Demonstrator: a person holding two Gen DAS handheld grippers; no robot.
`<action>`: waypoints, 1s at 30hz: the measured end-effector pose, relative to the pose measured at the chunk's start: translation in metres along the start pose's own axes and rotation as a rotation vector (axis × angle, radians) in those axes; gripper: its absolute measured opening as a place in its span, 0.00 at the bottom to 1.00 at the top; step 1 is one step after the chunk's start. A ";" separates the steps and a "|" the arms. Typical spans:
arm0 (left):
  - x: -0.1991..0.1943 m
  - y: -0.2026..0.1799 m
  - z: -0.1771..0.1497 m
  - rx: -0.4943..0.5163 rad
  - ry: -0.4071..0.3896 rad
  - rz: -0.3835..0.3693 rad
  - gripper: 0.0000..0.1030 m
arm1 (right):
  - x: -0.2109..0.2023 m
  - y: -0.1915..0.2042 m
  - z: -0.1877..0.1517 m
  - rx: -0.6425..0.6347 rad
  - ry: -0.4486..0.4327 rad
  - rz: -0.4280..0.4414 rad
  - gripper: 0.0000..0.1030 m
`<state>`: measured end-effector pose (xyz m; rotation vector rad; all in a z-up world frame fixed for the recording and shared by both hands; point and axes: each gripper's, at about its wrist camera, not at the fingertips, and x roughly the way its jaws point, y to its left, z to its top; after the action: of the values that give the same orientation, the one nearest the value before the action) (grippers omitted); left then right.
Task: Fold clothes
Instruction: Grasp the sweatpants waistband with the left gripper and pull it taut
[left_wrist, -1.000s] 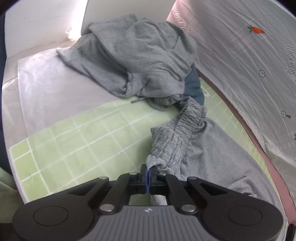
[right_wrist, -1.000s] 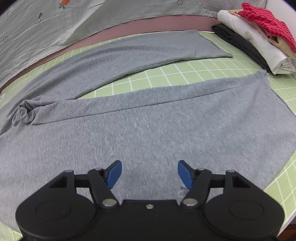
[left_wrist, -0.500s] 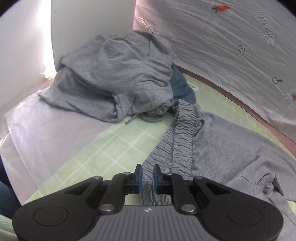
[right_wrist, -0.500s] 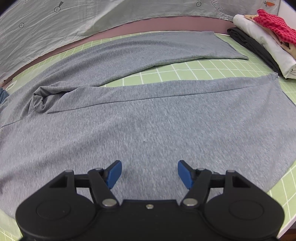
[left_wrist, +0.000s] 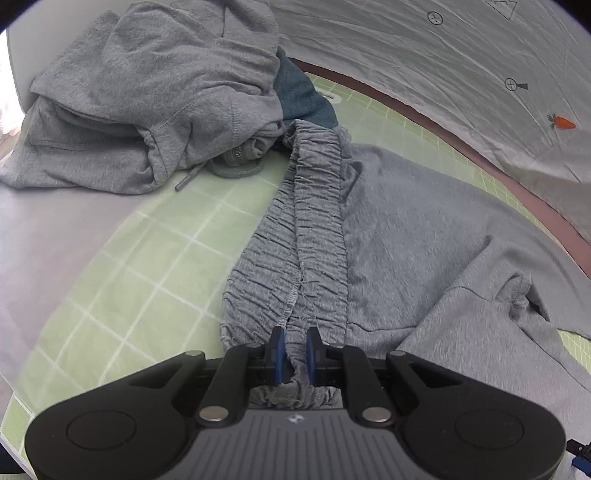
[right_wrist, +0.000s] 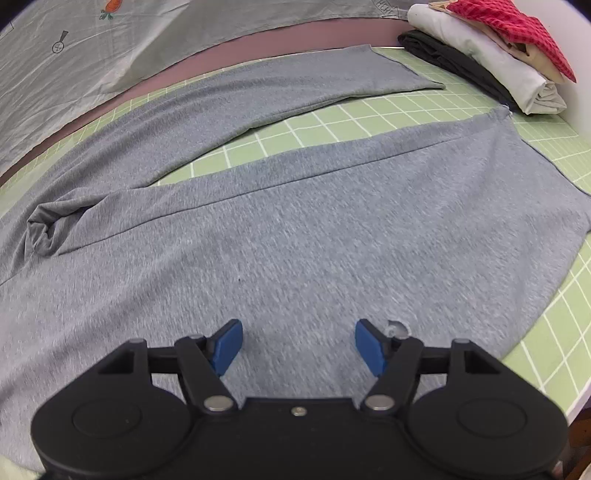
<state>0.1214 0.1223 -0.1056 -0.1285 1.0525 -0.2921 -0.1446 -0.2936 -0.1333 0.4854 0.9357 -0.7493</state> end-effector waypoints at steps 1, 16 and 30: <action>0.000 0.000 0.000 0.014 0.005 -0.012 0.15 | 0.000 0.001 -0.001 -0.005 0.000 -0.003 0.68; 0.010 0.016 0.015 -0.084 0.095 -0.182 0.39 | 0.006 0.012 0.003 -0.034 0.012 -0.011 0.75; -0.002 0.015 0.026 -0.039 0.089 -0.131 0.08 | 0.007 0.013 0.002 -0.037 0.008 -0.004 0.79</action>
<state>0.1458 0.1367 -0.0943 -0.2216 1.1400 -0.3990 -0.1310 -0.2889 -0.1378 0.4543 0.9564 -0.7335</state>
